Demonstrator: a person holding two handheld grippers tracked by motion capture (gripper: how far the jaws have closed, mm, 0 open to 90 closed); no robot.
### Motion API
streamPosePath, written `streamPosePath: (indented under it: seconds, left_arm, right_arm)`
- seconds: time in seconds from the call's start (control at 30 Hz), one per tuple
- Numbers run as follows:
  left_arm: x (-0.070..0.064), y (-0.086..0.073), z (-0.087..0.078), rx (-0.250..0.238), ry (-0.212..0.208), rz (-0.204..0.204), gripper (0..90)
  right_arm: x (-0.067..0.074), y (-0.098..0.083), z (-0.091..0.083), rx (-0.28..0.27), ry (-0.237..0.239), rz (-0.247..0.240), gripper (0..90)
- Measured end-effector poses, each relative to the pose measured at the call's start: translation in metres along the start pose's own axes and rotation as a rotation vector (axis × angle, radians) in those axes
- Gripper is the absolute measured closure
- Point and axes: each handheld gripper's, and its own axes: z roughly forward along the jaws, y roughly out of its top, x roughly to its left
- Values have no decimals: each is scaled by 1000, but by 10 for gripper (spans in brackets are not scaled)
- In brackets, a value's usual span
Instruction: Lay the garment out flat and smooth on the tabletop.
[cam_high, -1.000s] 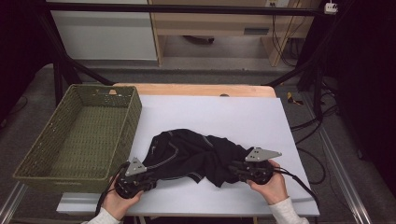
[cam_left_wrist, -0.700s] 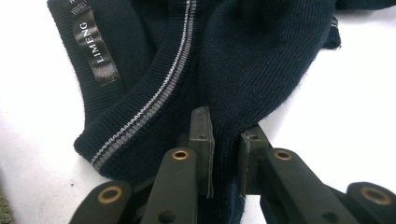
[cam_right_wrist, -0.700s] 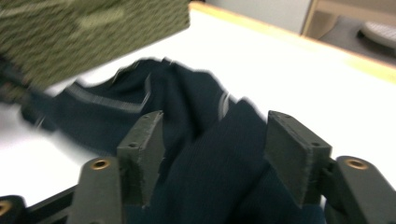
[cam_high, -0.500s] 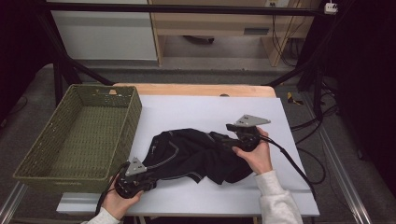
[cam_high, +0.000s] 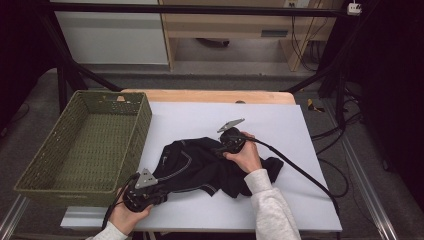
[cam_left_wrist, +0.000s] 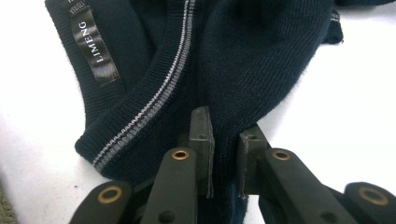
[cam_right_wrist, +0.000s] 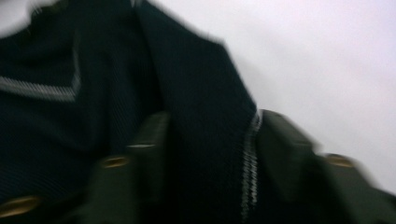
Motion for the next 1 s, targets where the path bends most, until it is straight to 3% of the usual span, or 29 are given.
streamPosePath:
  seconds: [0.07, 0.17, 0.33, 0.43, 0.5, 0.57, 0.6, 0.63, 0.7, 0.73, 0.77, 0.8, 0.83, 0.87, 0.9, 1.0]
  left_arm:
    - [-1, 2, -1, 2, -4, 4, 796]
    - [-3, 9, -4, -5, -7, 16, 797]
    - [-3, 37, -17, -49, 44, 62, 798]
    - [4, 67, -25, -73, 145, 81, 799]
    - [11, 84, -28, -96, 185, 73, 799]
    - [23, 107, -28, -116, 281, 76, 799]
    - [30, 113, -26, -121, 310, 65, 799]
    - [44, 124, -22, -134, 309, 2, 799]
    - [67, 138, -13, -143, 315, -65, 789]
    - [74, 141, -7, -151, 334, -80, 743]
    - [85, 143, 2, -164, 328, -131, 664]
    - [90, 143, 7, -153, 311, -168, 613]
    - [94, 141, 15, -141, 288, -214, 573]
    - [93, 138, 19, -148, 272, -229, 497]
    - [91, 136, 21, -161, 257, -232, 423]
    - [79, 126, 26, -195, 204, -220, 330]
  right_arm:
    - [0, -1, 1, 19, -2, -14, 749]
    - [-2, 3, -8, -6, -33, 12, 772]
    - [-23, 15, -54, -160, -125, 75, 777]
    - [-36, 18, -79, -256, -185, 124, 778]
    - [-45, 19, -96, -349, -214, 172, 778]
    - [-51, 22, -106, -410, -240, 197, 777]
    - [-54, 23, -109, -430, -258, 204, 776]
    - [-56, 24, -110, -441, -268, 210, 774]
    - [-63, 27, -108, -442, -289, 219, 750]
    - [-69, 28, -103, -434, -301, 215, 698]
    - [-71, 28, -98, -417, -305, 209, 619]
    - [-73, 28, -92, -396, -338, 203, 543]
    - [-73, 27, -89, -393, -352, 192, 507]
    - [-70, 25, -87, -403, -337, 186, 478]
    - [-68, 22, -87, -413, -319, 182, 444]
    - [-63, 12, -90, -393, -295, 170, 399]
